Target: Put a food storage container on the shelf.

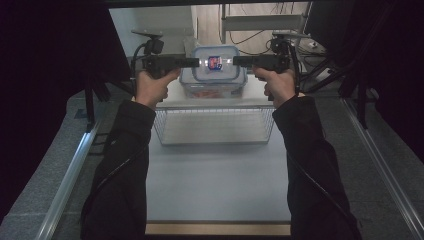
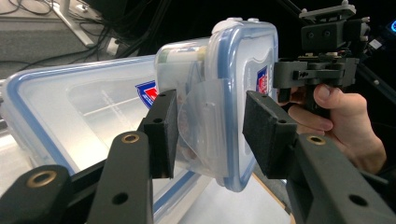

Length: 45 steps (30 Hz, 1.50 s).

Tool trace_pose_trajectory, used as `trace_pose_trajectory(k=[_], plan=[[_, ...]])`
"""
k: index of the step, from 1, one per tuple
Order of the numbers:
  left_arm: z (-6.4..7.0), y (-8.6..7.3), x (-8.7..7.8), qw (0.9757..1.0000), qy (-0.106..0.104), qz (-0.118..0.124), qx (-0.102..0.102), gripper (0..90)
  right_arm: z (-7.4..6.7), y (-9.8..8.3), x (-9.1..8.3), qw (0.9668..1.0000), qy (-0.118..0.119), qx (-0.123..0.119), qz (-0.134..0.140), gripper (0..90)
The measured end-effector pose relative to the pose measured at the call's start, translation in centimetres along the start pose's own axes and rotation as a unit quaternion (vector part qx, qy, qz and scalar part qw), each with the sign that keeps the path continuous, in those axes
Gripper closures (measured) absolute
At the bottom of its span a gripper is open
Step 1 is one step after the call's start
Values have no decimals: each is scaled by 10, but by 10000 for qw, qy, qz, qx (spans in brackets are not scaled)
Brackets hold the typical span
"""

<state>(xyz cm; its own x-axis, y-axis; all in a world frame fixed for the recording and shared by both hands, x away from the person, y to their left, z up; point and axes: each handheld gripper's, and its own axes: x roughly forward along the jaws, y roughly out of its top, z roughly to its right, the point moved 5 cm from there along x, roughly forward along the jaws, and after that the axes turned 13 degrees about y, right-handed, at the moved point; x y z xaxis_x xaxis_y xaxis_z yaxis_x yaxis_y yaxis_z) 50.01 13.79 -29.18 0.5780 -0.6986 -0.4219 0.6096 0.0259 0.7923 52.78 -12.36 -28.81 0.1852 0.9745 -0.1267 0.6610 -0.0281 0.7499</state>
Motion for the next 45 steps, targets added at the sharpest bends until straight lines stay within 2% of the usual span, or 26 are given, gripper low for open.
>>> trace_pose_trajectory(k=[2, 5, 10, 12, 17, 18, 19, 20, 22, 23, 24, 25, 26, 28, 30, 33, 36, 39, 40, 43, 44, 45], plan=[[-1, 0, 1, 9999, 123, -11, 12, 540, 1, 0, 2, 9997, -207, -116, -41, 563], [-5, 0, 4, 9996, 270, 26, -87, 490, 2, -2, 7, 9992, -330, -191, -144, 542], [-10, 3, 9, 9991, 309, 122, -265, 484, 2, -1, 9, 9990, -383, -206, -69, 522], [-9, 5, 9, 9988, 412, 142, -206, 490, 2, -1, 7, 9990, -389, -208, -70, 522], [-3, 7, 6, 9959, 847, 274, 147, 445, -1, 0, 2, 9972, -537, -522, 42, 518], [-2, 6, 3, 9949, 934, 297, 247, 438, -3, 0, 0, 9963, -600, -611, 59, 515], [3, 4, -2, 9931, 1024, 380, 431, 438, -4, 0, -1, 9954, -641, -703, 54, 516], [6, 2, -6, 9925, 1030, 411, 520, 446, -7, 0, -5, 9934, -691, -915, 27, 527], [12, -4, -12, 9907, 1022, 512, 742, 501, -12, -1, -9, 9913, -753, -1082, 15, 560], [17, -9, -16, 9893, 1006, 529, 916, 592, -14, -3, -11, 9903, -779, -1151, -20, 587], [20, -12, -18, 9882, 1015, 542, 1011, 592, -16, -5, -14, 9881, -862, -1270, -102, 630], [25, -19, -20, 9857, 1056, 536, 1200, 632, -17, -6, -16, 9859, -947, -1370, -155, 659], [28, -23, -20, 9851, 1027, 517, 1281, 713, -19, -8, -17, 9823, -1046, -1537, -226, 707], [34, -31, -16, 9844, 924, 441, 1429, 785, -18, -12, -16, 9802, -1085, -1618, -355, 744], [38, -38, -8, 9838, 925, 333, 1497, 818, -16, -17, -13, 9784, -1111, -1684, -446, 759], [40, -41, 3, 9807, 1070, 269, 1615, 817, -12, -23, -6, 9758, -1172, -1748, -588, 762], [37, -39, 7, 9806, 1159, 289, 1556, 812, -10, -26, -1, 9754, -1207, -1736, -623, 771], [33, -38, 9, 9826, 1139, 311, 1434, 796, -9, -27, 1, 9755, -1217, -1721, -631, 772], [32, -39, 8, 9826, 1153, 325, 1421, 795, -9, -28, 2, 9753, -1221, -1732, -628, 772], [32, -44, 6, 9841, 1023, 345, 1410, 762, -10, -31, 1, 9749, -1214, -1757, -632, 763], [34, -46, 5, 9840, 1017, 350, 1418, 740, -10, -33, 0, 9751, -1199, -1756, -638, 748], [35, -49, 4, 9826, 1052, 338, 1490, 716, -10, -34, -1, 9749, -1179, -1779, -628, 727]])
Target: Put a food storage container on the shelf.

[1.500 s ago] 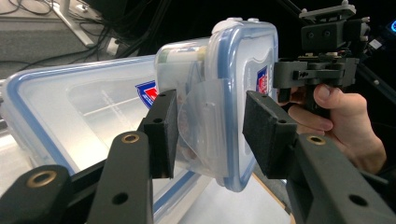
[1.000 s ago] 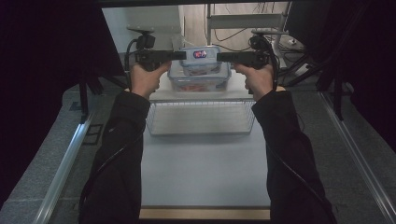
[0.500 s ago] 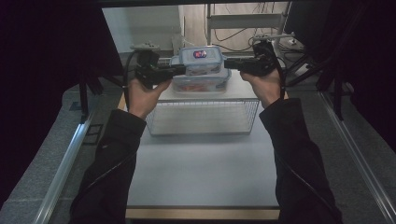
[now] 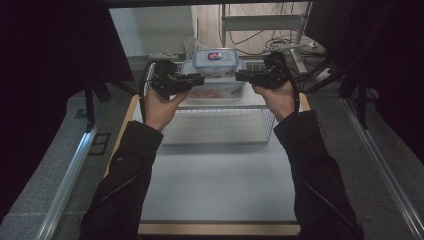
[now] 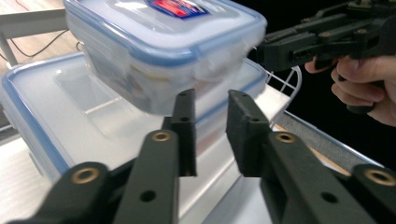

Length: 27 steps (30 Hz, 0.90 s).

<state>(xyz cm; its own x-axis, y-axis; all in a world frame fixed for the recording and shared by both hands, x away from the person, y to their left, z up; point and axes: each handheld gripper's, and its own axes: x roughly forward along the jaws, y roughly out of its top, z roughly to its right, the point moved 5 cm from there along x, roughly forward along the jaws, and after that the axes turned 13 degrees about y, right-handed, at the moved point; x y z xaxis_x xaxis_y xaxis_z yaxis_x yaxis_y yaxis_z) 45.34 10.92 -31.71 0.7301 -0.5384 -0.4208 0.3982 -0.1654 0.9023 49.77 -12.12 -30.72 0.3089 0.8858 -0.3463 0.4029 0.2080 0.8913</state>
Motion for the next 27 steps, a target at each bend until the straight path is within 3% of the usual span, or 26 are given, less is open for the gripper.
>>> trace_pose_trajectory(k=[2, 7, 12, 19, 27], plan=[[2, -5, -2, 9999, 80, -5, 113, 645, -2, -4, -1, 10000, 24, 16, 22, 673], [4, -22, -8, 9998, 117, 70, 177, 457, -12, -13, -3, 9999, -8, -143, -35, 537], [5, -42, -11, 9999, -50, -13, 116, 317, -23, -23, -6, 9994, -12, -345, -87, 445], [11, -64, -17, 9995, -101, 18, 315, 233, -31, -41, -10, 9982, -80, -555, -218, 355], [23, -81, -26, 9986, -72, 22, 524, 145, -35, -59, -15, 9980, -129, -561, -249, 252]])
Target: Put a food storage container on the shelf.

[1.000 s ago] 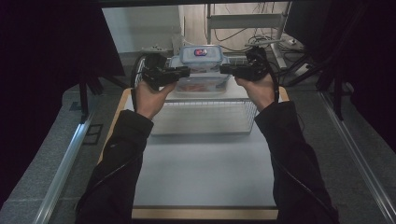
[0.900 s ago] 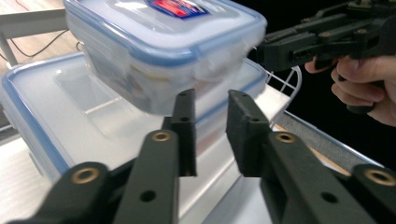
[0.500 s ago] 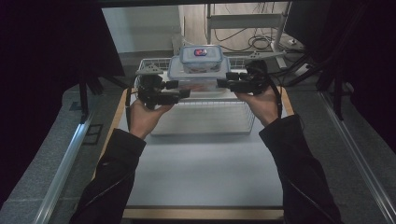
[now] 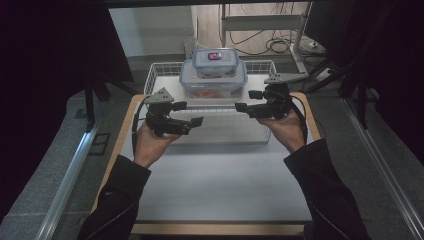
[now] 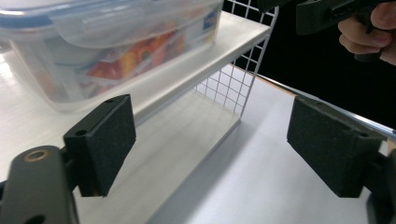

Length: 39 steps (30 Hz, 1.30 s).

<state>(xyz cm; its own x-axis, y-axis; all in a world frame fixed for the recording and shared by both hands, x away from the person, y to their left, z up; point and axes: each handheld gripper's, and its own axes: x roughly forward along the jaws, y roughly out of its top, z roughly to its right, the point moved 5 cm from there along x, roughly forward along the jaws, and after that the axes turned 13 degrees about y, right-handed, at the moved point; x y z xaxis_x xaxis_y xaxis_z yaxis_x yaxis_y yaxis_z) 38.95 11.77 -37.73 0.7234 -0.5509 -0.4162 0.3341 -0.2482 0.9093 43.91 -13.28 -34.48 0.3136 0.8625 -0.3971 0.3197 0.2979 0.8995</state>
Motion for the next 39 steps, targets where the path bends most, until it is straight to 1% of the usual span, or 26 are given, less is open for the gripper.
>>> trace_pose_trajectory(k=[2, 4, 6, 10, 13, 15, 23, 26, 30, 33, 39], plan=[[4, -4, -2, 10000, -39, -36, 64, 109, -2, -4, -1, 10000, -30, -11, -30, 224], [8, -9, -3, 9998, -35, -87, 169, 102, -3, -8, -2, 10000, -29, -10, -52, 205], [12, -13, -4, 9997, -43, -109, 221, 91, -4, -13, -2, 10000, -33, -11, -69, 190], [18, -20, -8, 9996, -111, -123, 207, 81, -8, -23, -2, 9998, -107, -32, -132, 165], [20, -26, -9, 9996, -101, -130, 226, 76, -11, -29, -2, 9997, -120, -62, -183, 144], [22, -31, -10, 9996, -119, -144, 204, 73, -13, -33, -2, 9997, -122, -84, -202, 132], [29, -50, -12, 9994, -58, -199, 283, 59, -23, -48, -3, 9994, -88, -131, -303, 98], [32, -55, -14, 9994, -52, -192, 297, 53, -27, -54, -2, 9992, -82, -188, -352, 87], [37, -63, -16, 9992, -19, -160, 355, 48, -32, -61, -1, 9990, -64, -239, -375, 80], [40, -68, -17, 9989, 28, -156, 438, 45, -35, -66, 0, 9988, -57, -285, -400, 75], [47, -78, -19, 9985, 104, -159, 512, 37, -41, -76, 0, 9984, -55, -373, -412, 65]])
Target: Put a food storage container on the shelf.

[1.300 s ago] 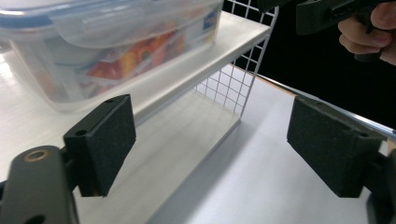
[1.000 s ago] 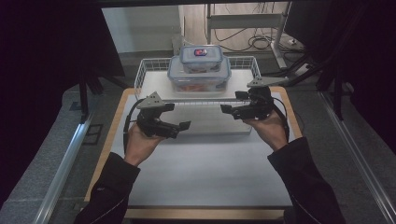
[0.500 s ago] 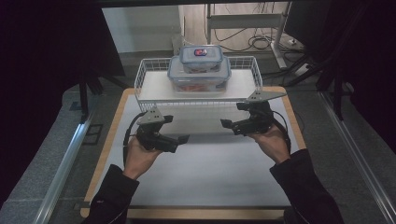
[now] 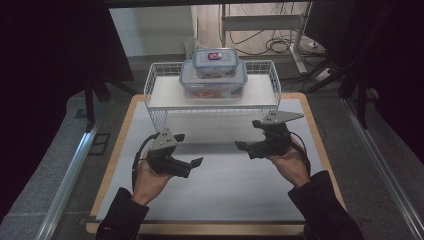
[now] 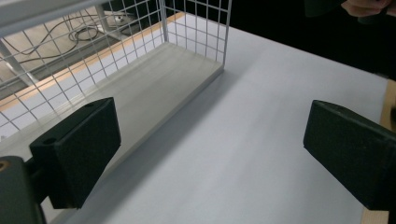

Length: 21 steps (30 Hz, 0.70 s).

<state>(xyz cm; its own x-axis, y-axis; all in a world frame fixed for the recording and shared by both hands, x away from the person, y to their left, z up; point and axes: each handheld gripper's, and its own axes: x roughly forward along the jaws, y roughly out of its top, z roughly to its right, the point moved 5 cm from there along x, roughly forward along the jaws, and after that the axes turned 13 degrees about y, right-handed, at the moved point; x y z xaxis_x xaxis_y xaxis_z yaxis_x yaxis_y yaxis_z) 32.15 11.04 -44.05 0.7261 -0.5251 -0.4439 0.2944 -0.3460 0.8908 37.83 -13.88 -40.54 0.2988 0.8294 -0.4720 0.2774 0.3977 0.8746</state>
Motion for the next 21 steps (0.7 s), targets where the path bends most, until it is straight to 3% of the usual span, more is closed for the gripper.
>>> trace_pose_trajectory(k=[21], plan=[[11, -32, -4, 9997, 216, -32, 56, 32, -8, -35, -1, 9999, -31, 0, -103, 47]])
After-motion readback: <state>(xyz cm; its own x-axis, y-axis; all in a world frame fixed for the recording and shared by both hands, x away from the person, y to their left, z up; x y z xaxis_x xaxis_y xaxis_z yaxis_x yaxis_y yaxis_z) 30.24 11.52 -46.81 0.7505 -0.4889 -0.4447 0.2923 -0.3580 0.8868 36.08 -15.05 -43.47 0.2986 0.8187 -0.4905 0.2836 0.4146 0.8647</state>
